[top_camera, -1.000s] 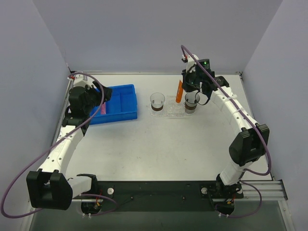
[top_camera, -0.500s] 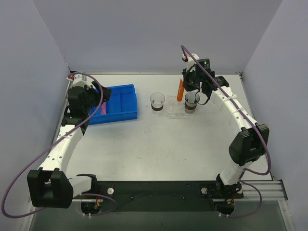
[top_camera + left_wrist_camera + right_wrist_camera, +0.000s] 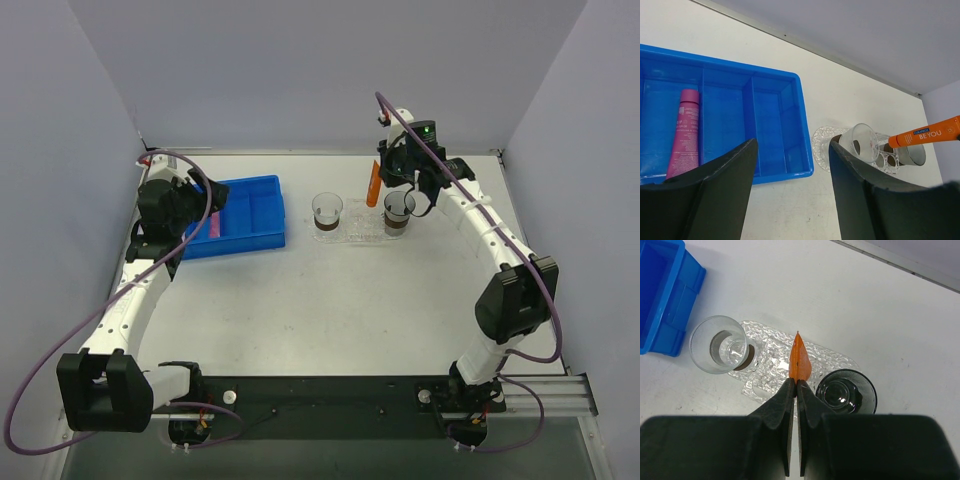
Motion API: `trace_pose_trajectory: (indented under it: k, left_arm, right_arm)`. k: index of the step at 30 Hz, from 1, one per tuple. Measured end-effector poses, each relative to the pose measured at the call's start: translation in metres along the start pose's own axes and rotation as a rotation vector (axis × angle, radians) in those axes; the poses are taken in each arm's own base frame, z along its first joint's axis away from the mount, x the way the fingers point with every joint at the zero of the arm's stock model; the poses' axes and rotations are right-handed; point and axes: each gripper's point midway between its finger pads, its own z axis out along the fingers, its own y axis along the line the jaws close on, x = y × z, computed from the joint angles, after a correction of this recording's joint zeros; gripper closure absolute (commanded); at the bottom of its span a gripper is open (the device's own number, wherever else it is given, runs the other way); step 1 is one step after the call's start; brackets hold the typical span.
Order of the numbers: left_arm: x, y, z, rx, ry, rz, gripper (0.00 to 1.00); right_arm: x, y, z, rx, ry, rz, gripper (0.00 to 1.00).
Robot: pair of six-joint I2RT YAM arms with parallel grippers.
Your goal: Prepare toiletry sets of a toothbrush and toothpaste on the tray
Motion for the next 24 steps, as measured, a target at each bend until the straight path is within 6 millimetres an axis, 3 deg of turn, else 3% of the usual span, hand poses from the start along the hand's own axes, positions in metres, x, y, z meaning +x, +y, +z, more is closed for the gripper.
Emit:
trace_pose_trajectory:
  k: [24]
  left_arm:
    - [0.007,0.010,-0.001,-0.016,0.022,-0.011,0.31]
  right_arm:
    - [0.022,0.003,0.015,-0.002,0.051,-0.010,1.00]
